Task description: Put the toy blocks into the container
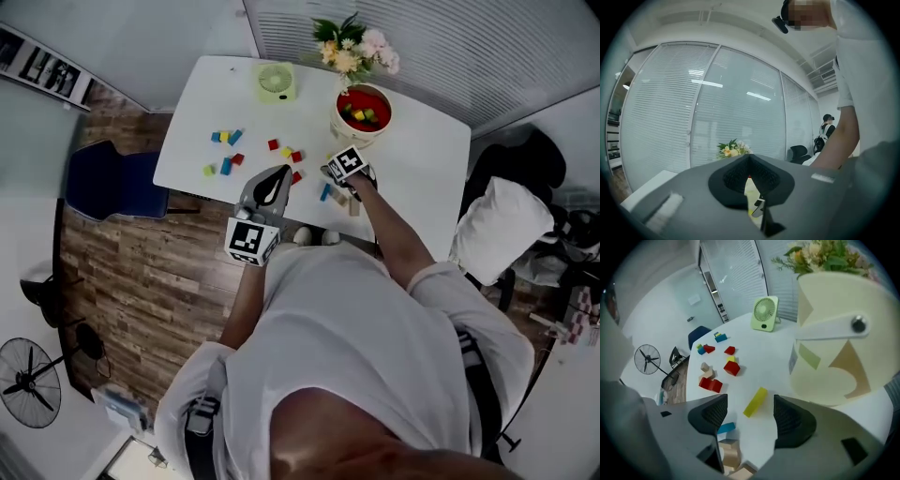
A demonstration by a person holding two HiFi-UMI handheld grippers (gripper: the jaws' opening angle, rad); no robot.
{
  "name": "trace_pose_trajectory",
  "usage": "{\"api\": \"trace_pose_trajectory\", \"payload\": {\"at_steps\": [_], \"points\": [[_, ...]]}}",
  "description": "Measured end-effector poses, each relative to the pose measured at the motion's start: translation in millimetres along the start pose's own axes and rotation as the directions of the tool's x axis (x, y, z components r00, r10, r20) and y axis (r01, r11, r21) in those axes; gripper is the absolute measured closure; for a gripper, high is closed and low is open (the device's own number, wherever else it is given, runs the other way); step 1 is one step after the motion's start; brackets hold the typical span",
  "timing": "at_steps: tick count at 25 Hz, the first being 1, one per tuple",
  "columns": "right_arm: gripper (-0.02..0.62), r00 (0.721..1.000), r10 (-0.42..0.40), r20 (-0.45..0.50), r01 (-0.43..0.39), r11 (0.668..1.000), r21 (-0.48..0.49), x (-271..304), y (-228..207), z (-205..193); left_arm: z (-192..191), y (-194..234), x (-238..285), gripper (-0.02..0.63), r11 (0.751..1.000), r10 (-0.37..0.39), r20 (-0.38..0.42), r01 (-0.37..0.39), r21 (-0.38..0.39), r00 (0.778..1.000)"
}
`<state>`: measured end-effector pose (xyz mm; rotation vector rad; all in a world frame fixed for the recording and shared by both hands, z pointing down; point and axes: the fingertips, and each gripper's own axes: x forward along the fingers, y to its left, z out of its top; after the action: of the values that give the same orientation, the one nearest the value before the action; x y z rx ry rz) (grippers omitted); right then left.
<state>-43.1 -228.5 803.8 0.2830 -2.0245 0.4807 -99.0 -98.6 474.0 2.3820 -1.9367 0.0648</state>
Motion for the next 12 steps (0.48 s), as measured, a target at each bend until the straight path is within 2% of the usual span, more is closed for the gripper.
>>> {"api": "trace_pose_trajectory", "payload": {"at_steps": [3,7,9,11,12], "points": [[0.289,0.998,0.021,-0.06,-0.016,0.997,0.076,20.0,-3.1,-10.2,-2.6,7.1,-18.2,0.607,0.999,0.052,-0.01,-0.052,-0.01,0.999],[0.33,0.995,0.021,-0.099,-0.009,0.993,0.115,38.4,-5.4,-12.4,-6.0,22.4,-42.3,0.607,0.99,0.133,-0.019,-0.133,-0.036,0.991],[0.39,0.994,0.008,-0.111,0.006,0.992,0.125,44.1,-6.8,-12.5,-7.6,29.3,-51.9,0.607,0.986,0.165,-0.025,-0.166,-0.034,0.986],[0.424,0.991,-0.016,-0.137,0.032,0.993,0.114,46.7,-8.8,-17.2,-8.4,34.6,-58.8,0.607,0.981,0.189,-0.028,-0.19,-0.033,0.982],[0.485,0.989,-0.03,-0.147,0.045,0.994,0.103,46.8,-10.2,-19.6,-8.3,36.9,-61.3,0.607,0.98,0.197,-0.027,-0.198,-0.034,0.98]]}}
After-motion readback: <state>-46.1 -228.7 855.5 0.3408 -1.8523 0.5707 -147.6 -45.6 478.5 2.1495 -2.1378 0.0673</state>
